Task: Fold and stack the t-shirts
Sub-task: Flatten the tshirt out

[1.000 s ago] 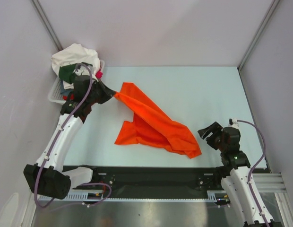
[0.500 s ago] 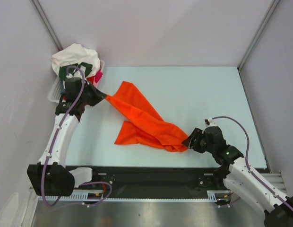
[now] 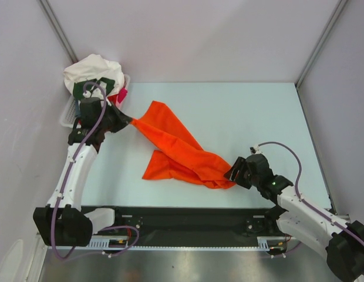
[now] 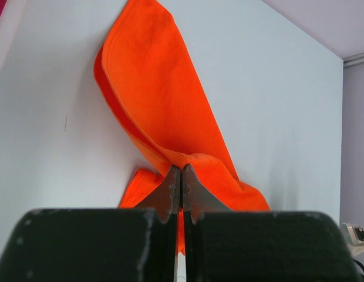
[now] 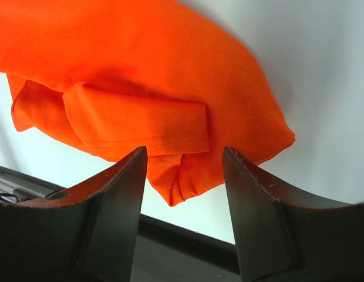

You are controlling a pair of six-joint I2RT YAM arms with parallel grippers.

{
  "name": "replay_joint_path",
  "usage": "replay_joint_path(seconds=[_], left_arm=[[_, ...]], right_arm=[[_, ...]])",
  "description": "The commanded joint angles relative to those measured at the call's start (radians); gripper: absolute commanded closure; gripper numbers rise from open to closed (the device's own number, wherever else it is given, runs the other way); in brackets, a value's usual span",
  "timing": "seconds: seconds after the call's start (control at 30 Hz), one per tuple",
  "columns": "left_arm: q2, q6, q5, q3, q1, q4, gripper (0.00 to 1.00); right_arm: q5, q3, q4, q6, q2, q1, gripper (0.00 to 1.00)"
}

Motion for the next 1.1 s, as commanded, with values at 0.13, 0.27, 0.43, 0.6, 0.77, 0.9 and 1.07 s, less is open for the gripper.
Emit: replay_joint_path(seconds=[0.13, 0.27, 0.43, 0.6, 0.77, 0.9, 1.07], left_arm=[[-0.039, 0.044, 0.026, -0.010, 0.004, 0.025, 1.00], [-0.039, 0.049, 0.029, -0.010, 0.004, 0.023, 1.00], [-0.044, 0.054, 0.028, -0.014, 0.004, 0.021, 1.00], [-0.047, 0.054, 0.025, -0.026, 0.004, 0.021, 1.00], [-0.048, 0.054, 0.018, -0.035, 0.004, 0.020, 1.00], [-0.048, 0.054, 0.015, -0.034, 0.004, 0.020, 1.00], [-0.053, 0.058, 0.006, -0.035, 0.004, 0.018, 1.00]], right_arm=[[0.022, -0.029, 0.125, 0.073, 0.000, -0.005, 0.45], [-0.051, -0.075, 0.187, 0.110, -0.012, -0.037, 0.45], [-0.085, -0.101, 0.198, 0.125, -0.010, -0.068, 0.45], [-0.102, -0.132, 0.222, 0.143, -0.015, -0.070, 0.47], [-0.154, -0.172, 0.294, 0.183, -0.017, -0.081, 0.51], [-0.153, -0.172, 0.294, 0.193, -0.029, -0.099, 0.61], [-0.151, -0.174, 0.326, 0.197, -0.055, -0.130, 0.71]])
